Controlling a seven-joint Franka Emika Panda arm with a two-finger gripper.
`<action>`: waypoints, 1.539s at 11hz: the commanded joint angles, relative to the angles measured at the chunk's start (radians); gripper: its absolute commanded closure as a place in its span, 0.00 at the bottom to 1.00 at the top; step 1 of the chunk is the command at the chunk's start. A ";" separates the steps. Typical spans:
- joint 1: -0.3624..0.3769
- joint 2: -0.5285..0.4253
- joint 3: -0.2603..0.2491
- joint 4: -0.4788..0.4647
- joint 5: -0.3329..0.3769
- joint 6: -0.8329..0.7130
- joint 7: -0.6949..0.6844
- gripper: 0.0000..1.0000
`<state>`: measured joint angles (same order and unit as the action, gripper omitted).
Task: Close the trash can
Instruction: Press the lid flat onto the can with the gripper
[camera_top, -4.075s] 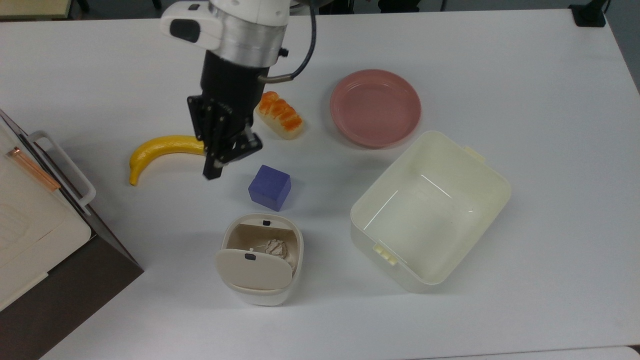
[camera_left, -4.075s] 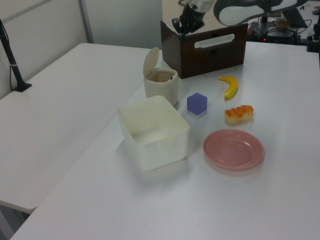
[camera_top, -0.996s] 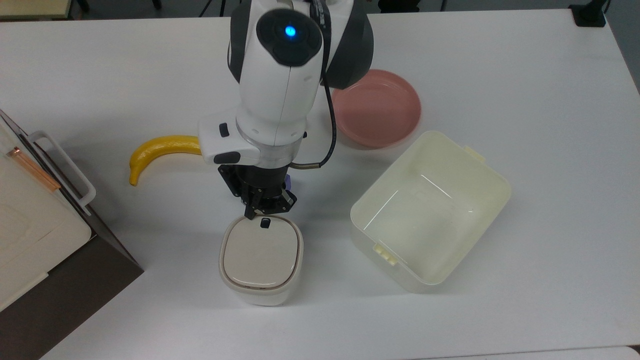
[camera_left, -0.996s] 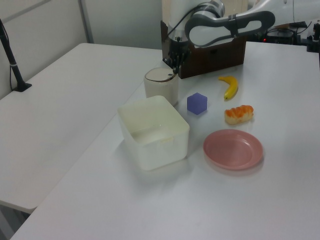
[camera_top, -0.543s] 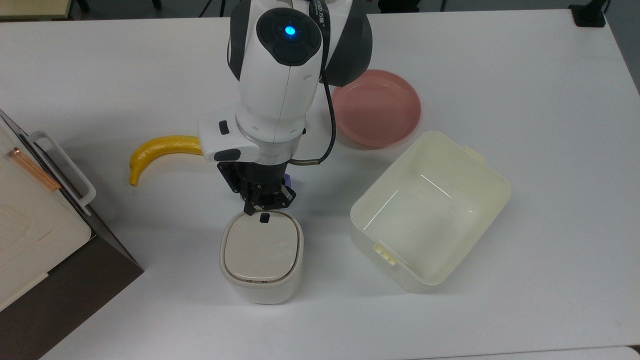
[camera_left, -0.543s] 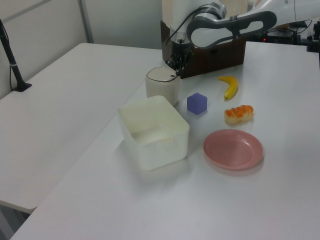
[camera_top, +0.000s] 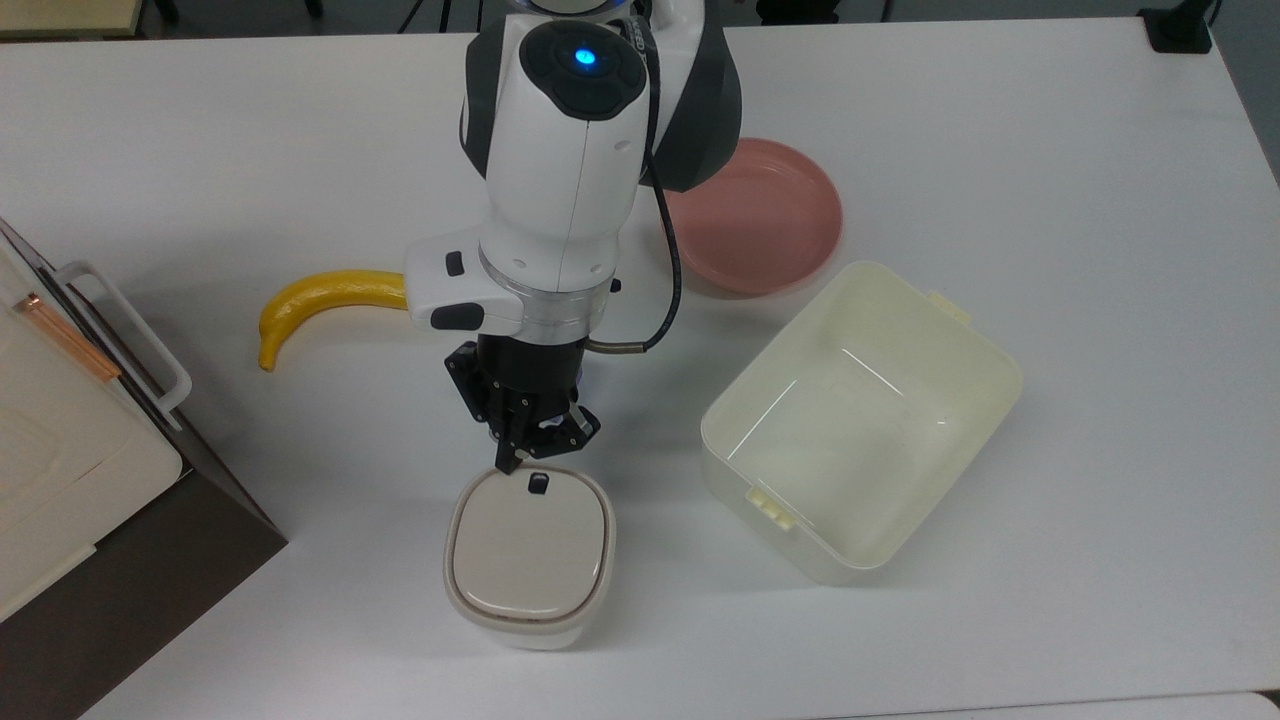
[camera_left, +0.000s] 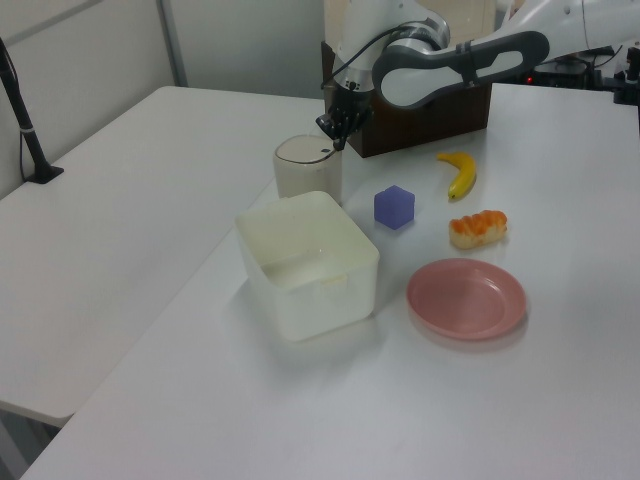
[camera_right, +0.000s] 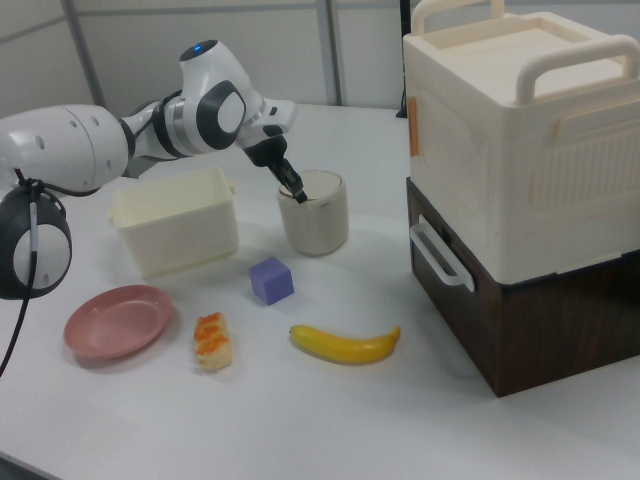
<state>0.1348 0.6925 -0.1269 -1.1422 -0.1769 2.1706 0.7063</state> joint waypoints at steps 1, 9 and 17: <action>0.011 -0.016 -0.005 -0.028 -0.001 0.070 0.047 1.00; 0.000 -0.027 -0.005 -0.019 -0.004 0.201 0.159 1.00; 0.008 0.018 0.012 -0.096 -0.133 0.206 0.137 1.00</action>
<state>0.1367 0.7277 -0.1205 -1.1568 -0.2727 2.3672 0.8399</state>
